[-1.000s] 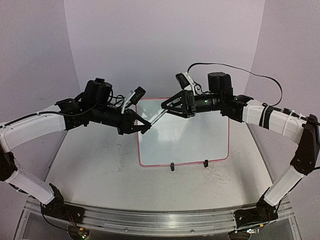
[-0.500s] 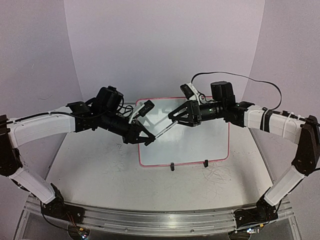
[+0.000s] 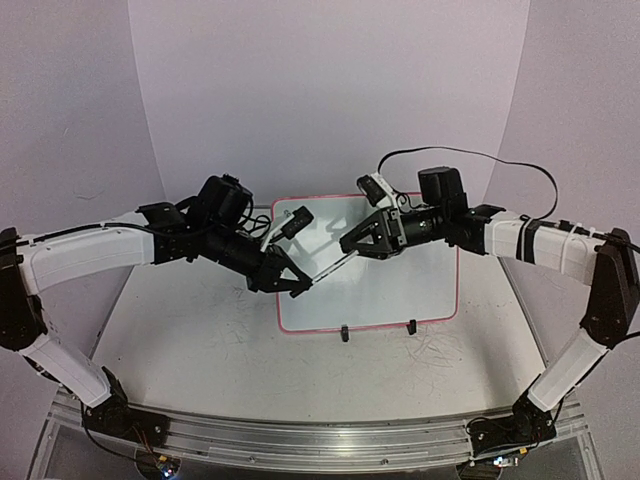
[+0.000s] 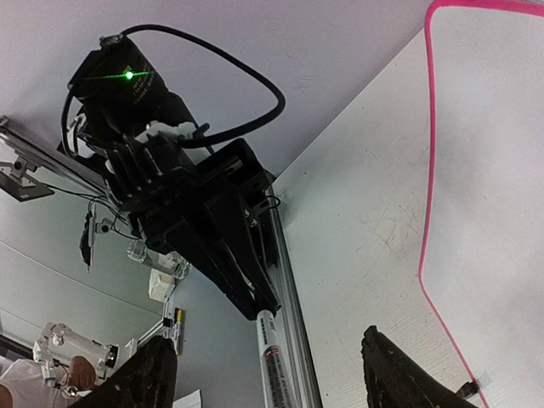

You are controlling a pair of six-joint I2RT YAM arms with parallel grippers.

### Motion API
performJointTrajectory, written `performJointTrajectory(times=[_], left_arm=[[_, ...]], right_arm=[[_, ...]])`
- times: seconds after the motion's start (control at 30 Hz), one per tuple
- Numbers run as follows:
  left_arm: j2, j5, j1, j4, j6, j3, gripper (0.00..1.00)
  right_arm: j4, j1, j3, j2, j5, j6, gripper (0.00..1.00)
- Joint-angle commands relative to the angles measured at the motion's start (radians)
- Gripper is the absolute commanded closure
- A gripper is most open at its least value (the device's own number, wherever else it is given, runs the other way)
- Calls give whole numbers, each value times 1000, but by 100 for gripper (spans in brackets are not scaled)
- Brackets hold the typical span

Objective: Write a sentence on the whiteboard
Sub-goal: Pass from the left arm to the right

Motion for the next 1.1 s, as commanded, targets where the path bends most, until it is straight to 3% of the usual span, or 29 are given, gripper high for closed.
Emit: performJointTrajectory(times=[0.0,0.43,1.07], left_arm=[[14,11,-7,-2,21,63,100],[33,11,-26,-34,21,78,100],[31,-8,-35,-42,53,71,100]], right_arm=[[-20,34,25,37,-48,-37,30],[-42,56,30,93,-88,-75,56],[-50,78,34,112,-164,-98,83]])
